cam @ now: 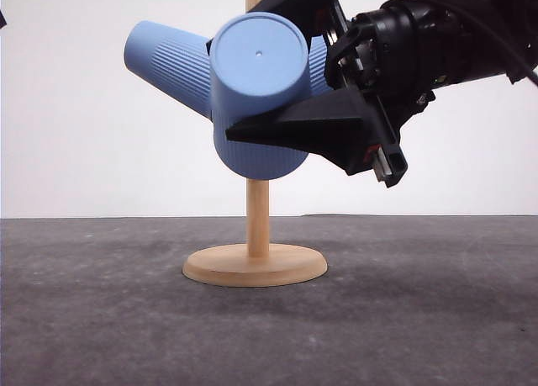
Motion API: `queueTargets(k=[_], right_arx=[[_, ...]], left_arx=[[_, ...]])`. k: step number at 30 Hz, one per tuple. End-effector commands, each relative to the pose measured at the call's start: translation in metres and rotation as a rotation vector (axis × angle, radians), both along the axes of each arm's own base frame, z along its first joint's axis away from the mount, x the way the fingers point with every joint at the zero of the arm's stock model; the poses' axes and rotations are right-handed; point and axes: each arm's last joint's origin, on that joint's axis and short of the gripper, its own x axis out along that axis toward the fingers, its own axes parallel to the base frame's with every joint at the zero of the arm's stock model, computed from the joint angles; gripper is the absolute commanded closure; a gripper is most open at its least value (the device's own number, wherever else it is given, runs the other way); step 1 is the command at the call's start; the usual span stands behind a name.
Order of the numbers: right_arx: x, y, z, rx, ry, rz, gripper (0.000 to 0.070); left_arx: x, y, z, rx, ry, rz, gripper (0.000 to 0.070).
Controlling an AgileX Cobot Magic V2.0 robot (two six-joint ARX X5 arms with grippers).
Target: Place three cups
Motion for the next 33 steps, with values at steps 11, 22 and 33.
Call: queueTargets(k=[11, 22, 33], right_arx=[[0.031, 0.005, 0.006, 0.019, -0.018, -0.039, 0.0225], [0.038, 0.001, 0.002, 0.022, -0.035, -0.060, 0.0103], [0.025, 0.013, 0.009, 0.036, -0.091, 0.025, 0.0078]], left_arx=[[0.001, -0.001, 0.002, -0.007, -0.005, 0.000, 0.0300], [0.001, -0.001, 0.002, -0.007, -0.005, 0.000, 0.0300], [0.001, -0.001, 0.001, -0.006, -0.002, 0.000, 0.0300]])
